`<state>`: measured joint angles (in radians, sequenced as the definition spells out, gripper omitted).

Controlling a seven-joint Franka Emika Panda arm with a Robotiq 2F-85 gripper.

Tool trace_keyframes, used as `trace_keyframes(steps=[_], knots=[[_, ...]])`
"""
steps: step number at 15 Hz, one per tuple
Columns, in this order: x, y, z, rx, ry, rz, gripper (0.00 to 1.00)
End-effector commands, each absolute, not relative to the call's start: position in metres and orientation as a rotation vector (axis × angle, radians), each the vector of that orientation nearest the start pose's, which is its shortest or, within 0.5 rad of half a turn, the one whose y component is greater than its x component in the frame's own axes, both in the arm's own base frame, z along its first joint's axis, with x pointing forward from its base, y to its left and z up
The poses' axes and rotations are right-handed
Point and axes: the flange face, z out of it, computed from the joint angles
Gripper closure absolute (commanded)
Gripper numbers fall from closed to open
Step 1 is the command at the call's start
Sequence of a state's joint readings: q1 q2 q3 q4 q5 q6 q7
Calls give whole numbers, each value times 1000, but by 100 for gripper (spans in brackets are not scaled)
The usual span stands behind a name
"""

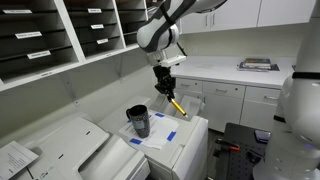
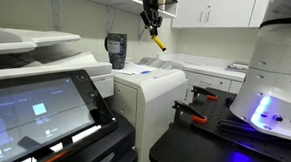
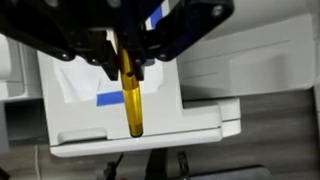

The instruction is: Remove the marker from the mug cup

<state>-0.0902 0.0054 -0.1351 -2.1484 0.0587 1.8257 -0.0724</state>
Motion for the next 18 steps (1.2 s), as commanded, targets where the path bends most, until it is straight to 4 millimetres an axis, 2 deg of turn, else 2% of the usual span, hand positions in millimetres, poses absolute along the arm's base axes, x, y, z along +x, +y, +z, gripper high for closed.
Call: trace_keyframes(steps=[1, 4, 6, 8, 11, 12, 14, 16, 18], knots=[[492, -110, 342, -2875, 296, 761, 95], [497, -107, 307, -2735, 388, 886, 95], [507, -107, 292, -2718, 453, 849, 95], [518, -112, 284, -2718, 503, 774, 95], [533, -117, 282, -2742, 531, 630, 95], [536, -118, 284, -2748, 544, 596, 54], [539, -117, 287, -2749, 524, 552, 46], [541, -115, 295, -2768, 468, 466, 31], [542, -112, 314, -2839, 410, 336, 16]])
